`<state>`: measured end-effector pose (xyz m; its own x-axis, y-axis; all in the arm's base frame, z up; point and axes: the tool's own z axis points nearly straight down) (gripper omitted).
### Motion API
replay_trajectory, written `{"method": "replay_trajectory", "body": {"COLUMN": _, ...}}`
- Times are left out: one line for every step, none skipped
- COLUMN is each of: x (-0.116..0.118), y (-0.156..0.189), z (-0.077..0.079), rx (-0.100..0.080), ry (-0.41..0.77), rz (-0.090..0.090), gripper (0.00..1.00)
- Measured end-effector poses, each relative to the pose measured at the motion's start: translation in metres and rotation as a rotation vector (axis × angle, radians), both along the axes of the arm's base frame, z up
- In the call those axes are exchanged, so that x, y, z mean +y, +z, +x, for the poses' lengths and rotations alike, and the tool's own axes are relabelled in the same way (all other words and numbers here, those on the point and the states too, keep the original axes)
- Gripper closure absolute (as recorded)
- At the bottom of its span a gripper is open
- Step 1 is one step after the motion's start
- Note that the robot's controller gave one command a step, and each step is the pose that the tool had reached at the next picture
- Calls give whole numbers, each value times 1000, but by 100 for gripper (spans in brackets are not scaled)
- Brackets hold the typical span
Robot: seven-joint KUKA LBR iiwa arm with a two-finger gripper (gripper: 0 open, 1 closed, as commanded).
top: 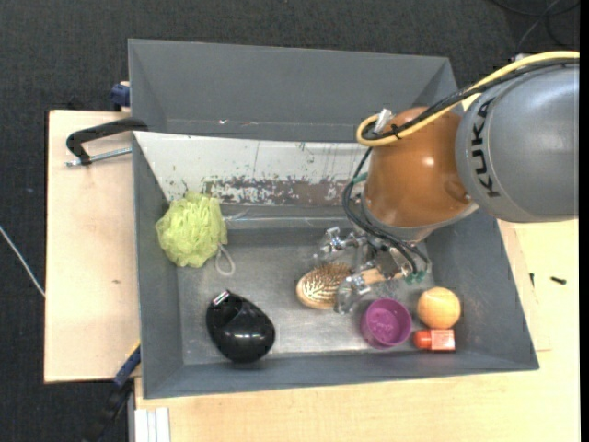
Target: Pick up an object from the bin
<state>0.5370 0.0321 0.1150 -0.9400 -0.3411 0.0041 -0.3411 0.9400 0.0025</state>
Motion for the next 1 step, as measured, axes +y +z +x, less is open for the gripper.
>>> {"method": "replay_trajectory", "body": {"x": 0, "y": 22, "z": 1, "rx": -7, "ry": 0, "rz": 0, "gripper": 100}}
